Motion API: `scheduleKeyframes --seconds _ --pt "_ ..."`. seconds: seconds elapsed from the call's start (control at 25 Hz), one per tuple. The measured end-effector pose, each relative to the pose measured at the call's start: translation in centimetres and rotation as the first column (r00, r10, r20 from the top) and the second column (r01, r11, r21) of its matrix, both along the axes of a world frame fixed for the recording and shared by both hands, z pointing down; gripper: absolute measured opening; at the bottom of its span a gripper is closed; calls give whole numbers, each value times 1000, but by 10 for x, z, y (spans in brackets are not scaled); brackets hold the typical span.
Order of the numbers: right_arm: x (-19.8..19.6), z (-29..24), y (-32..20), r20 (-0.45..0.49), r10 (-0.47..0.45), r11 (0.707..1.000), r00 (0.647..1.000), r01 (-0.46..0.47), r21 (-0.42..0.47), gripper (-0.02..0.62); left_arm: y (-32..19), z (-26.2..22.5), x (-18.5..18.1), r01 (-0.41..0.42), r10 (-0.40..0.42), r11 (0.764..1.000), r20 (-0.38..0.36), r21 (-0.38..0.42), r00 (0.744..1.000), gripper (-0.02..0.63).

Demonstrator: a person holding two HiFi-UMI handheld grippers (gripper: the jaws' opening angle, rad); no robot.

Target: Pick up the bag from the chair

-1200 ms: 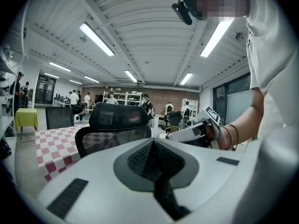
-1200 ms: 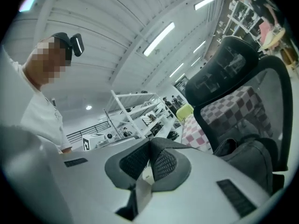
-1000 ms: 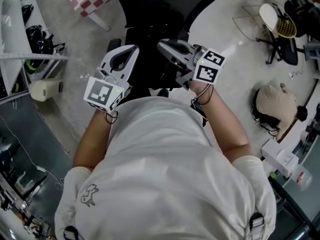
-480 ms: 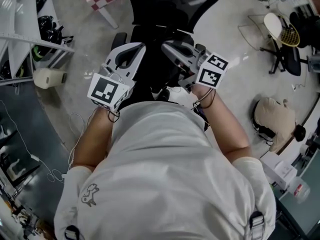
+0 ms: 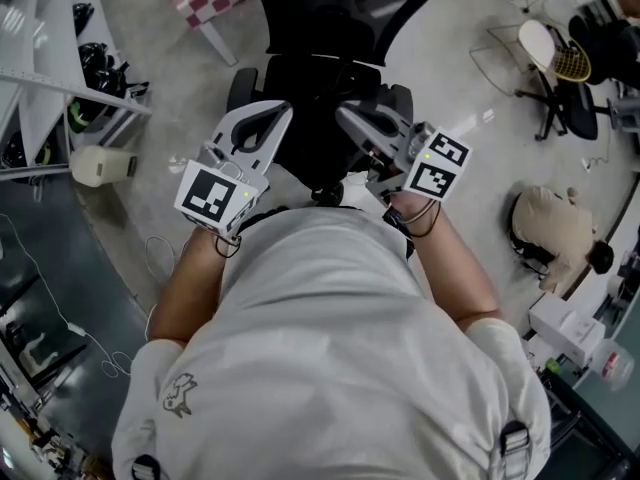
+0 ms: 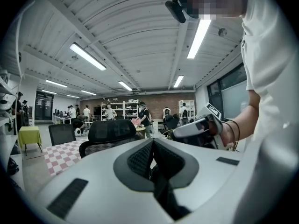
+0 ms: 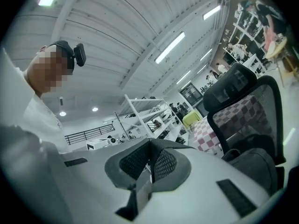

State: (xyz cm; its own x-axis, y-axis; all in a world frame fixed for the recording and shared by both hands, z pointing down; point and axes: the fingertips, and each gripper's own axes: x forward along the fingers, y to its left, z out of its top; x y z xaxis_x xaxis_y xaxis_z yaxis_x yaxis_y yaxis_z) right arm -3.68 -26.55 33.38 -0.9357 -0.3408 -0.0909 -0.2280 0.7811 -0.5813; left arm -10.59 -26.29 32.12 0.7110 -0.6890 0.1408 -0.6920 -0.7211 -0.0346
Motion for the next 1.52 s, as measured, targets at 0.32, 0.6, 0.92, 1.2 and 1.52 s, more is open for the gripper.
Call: scheduleKeyframes --seconds 0.32,0.6,0.92,1.2,1.52 --pt "-10 -13 29 6 105 994 994 -105 26 32 54 4 -36 -71 71 997 -4 -11 997 11" --pt "-17 -21 66 10 170 985 985 -170 41 32 105 2 -61 -94 94 995 -2 11 996 11" --pt "-9 -33 126 4 179 982 984 -179 57 32 167 -4 -59 -87 87 996 -3 32 996 11" --pt "-8 -31 147 21 105 994 994 -105 27 32 182 -6 -53 -49 50 998 -24 25 998 11" --pt "10 -22 177 29 5 1000 1000 -5 7 32 193 0 -12 -17 17 1000 -31 25 999 11"
